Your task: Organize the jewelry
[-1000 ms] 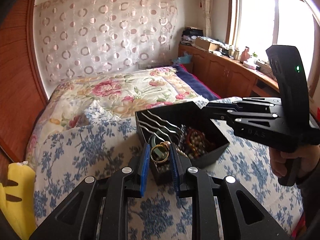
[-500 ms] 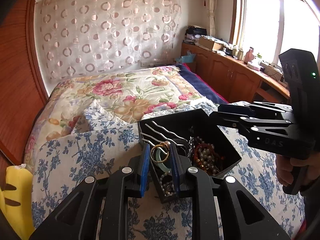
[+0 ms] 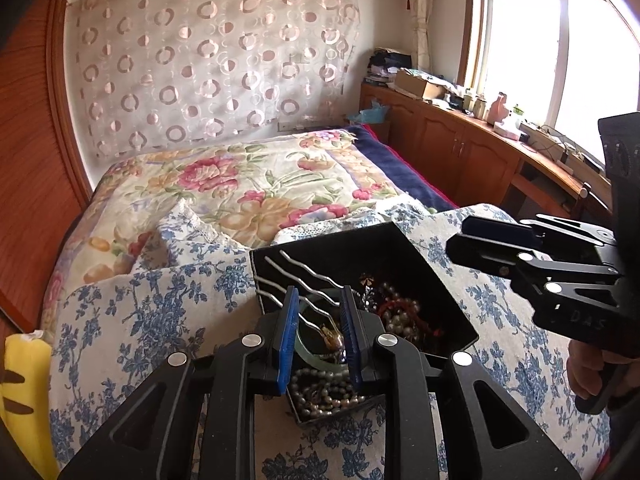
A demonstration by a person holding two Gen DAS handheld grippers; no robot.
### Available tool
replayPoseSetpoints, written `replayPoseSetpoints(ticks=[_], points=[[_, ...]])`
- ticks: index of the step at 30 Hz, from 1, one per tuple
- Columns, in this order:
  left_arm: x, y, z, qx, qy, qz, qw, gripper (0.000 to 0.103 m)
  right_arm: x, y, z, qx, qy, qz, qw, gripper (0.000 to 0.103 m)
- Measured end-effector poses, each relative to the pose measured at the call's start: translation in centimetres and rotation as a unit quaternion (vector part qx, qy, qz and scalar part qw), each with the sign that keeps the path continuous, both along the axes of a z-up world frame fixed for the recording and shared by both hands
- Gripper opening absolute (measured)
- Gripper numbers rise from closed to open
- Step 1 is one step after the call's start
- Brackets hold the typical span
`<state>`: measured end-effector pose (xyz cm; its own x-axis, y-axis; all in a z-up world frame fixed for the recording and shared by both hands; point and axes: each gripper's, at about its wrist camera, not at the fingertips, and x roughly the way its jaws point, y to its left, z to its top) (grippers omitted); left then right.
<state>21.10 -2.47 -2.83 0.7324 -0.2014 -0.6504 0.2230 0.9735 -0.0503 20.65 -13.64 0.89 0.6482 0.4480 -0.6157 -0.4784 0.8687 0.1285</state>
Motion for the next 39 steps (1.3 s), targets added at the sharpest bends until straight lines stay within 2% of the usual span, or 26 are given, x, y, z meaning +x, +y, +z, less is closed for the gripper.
replayPoseSetpoints(ticks=[2,3,4,6,8,9,12,15,20,22,25,30,39], points=[[-0.4,0.0,0.0,0.001,-0.001,0.003,1.0000,0.021,-0.4,-0.2,0.1,-0.001,-0.004,-0.004,1.000,0.036],[-0.7,0.1,0.1,0.001,-0.002,0.004,1.0000,0.025,-0.8,-0.3,0.2,-0.004,-0.008,-0.008,1.000,0.036],[-0.9,0.1,0.0,0.002,-0.003,0.006,1.0000,0.033,-1.1,-0.3,0.2,-0.006,-0.010,-0.012,1.000,0.036],[-1.6,0.3,0.0,0.004,-0.005,0.013,0.9999,0.035,-1.6,-0.4,0.3,-0.007,-0.013,-0.019,1.000,0.037],[-2.4,0.7,0.0,0.001,-0.006,0.023,0.9997,0.036,-2.2,-0.5,0.4,-0.006,-0.015,-0.025,1.000,0.049],[-2.8,0.8,0.0,-0.002,-0.007,0.025,0.9997,0.040,-2.5,-0.6,0.4,-0.005,-0.018,-0.029,0.999,0.056],[-4.3,1.2,0.2,0.002,-0.017,0.035,0.9993,0.053,-3.4,-0.7,0.5,-0.007,-0.023,-0.034,0.999,0.059],[-6.4,1.4,0.5,0.004,-0.027,0.036,0.9990,0.069,-4.5,-0.9,0.7,-0.007,-0.030,-0.039,0.999,0.072],[-9.2,2.1,0.9,-0.001,-0.039,0.049,0.9981,0.084,-7.0,-1.4,1.4,0.008,-0.044,-0.052,0.998,0.089],[-9.9,2.4,1.2,-0.002,-0.043,0.057,0.9974,0.094,-8.2,-1.6,1.6,0.008,-0.052,-0.058,0.997,0.095],[-10.9,2.7,1.7,0.006,-0.051,0.069,0.9963,0.095,-9.5,-1.5,2.1,0.006,-0.059,-0.064,0.996,0.100],[-12.7,2.9,2.9,0.015,-0.063,0.083,0.9944,0.095,-11.9,-1.9,3.2,0.005,-0.070,-0.077,0.995,0.100],[-15.8,3.4,4.1,0.006,-0.070,0.101,0.9924,0.095,-15.9,-3.2,4.4,0.007,-0.095,-0.116,0.989,0.100]])
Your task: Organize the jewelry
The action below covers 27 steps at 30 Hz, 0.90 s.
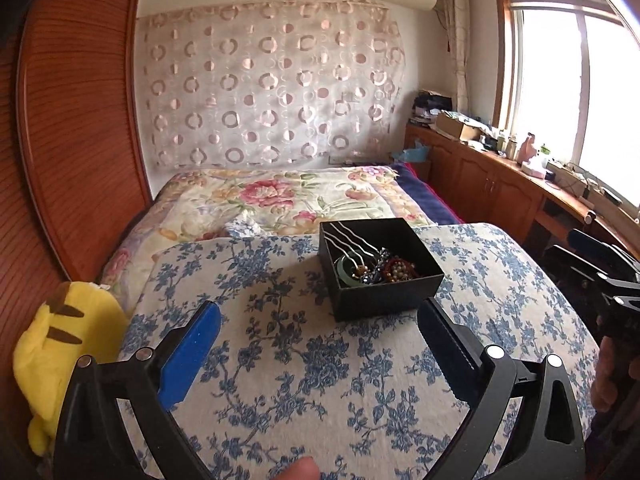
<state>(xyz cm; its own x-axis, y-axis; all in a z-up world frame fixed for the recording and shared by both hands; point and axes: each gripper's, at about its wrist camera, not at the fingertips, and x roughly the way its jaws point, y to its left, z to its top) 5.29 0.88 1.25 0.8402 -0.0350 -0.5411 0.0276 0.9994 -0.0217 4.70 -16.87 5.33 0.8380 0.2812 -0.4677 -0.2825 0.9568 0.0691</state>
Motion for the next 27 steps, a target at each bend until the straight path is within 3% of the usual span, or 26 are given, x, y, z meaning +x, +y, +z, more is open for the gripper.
replayPoseSetpoints(ticks=[27], points=[[-1.5,-0.3,0.1,0.001,-0.007,0.000,1.0000,0.095,-1.4,-0.3,-0.6,0.006,0.000,-0.009,1.000,0.100]])
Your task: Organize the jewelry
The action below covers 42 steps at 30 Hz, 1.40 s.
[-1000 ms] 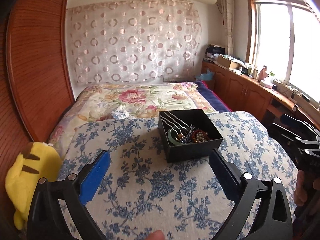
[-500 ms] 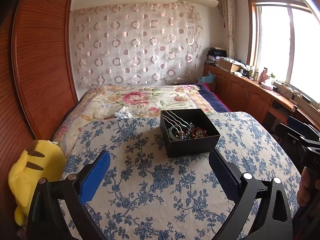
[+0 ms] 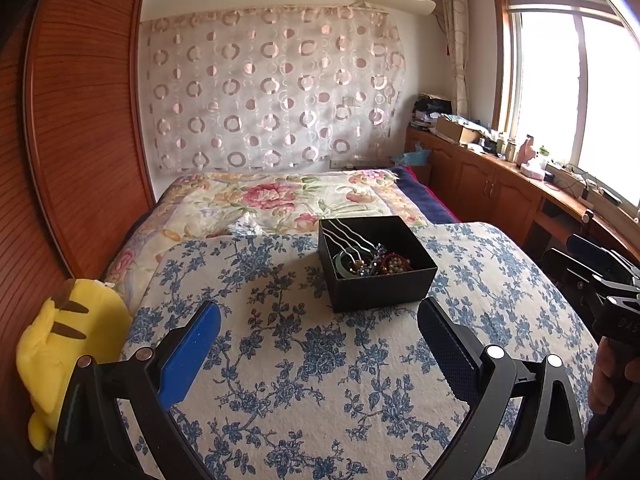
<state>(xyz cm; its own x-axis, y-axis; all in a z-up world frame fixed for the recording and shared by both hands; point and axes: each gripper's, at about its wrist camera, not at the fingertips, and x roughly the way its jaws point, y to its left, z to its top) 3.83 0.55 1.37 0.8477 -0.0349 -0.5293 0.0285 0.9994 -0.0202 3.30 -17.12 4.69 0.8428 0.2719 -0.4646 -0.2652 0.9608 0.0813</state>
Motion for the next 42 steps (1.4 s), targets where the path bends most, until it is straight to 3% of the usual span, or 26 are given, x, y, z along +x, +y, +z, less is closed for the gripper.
replayPoseSetpoints(ticks=[42], points=[[-0.82,-0.34,0.74,0.003,-0.011,0.001,0.9999,0.095,0.32,0.60,-0.80,0.006,0.005,0.005,1.000,0.100]])
